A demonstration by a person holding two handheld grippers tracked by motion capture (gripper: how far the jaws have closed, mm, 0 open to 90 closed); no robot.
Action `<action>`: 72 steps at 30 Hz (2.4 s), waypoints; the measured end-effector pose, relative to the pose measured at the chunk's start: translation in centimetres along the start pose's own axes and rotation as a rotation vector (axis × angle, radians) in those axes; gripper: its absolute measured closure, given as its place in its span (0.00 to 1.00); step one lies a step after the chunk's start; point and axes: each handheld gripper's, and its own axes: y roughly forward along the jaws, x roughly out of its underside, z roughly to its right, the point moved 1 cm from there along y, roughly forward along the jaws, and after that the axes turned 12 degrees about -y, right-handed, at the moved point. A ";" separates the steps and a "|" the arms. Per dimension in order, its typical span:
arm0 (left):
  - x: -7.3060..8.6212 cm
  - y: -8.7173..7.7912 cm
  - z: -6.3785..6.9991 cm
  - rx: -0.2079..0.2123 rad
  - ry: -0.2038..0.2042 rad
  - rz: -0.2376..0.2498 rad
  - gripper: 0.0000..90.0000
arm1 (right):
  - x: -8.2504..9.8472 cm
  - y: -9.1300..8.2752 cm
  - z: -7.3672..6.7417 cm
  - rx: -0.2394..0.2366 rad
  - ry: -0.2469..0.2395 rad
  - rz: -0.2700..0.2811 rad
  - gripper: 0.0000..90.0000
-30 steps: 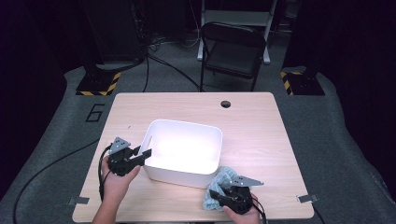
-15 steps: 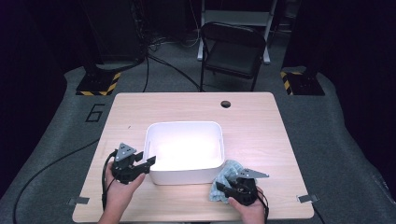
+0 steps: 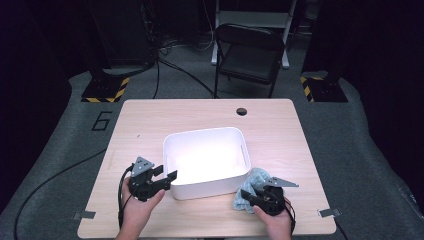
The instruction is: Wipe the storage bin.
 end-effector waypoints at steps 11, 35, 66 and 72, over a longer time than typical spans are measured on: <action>-0.4 0.2 -0.3 0.009 0.024 -0.010 0.46 | 0.1 0.0 0.1 -0.001 -0.007 0.005 0.74; -3.8 2.6 -3.9 0.059 0.052 0.013 0.49 | 1.5 -1.0 -1.9 -0.006 -0.021 0.014 0.73; -3.9 3.2 -3.2 -0.030 0.066 0.023 0.66 | 1.1 -1.0 -1.3 -0.016 -0.001 0.026 0.73; -3.2 2.1 -2.7 -0.055 0.073 0.006 0.65 | 1.0 -1.1 -1.2 -0.017 0.002 0.024 0.73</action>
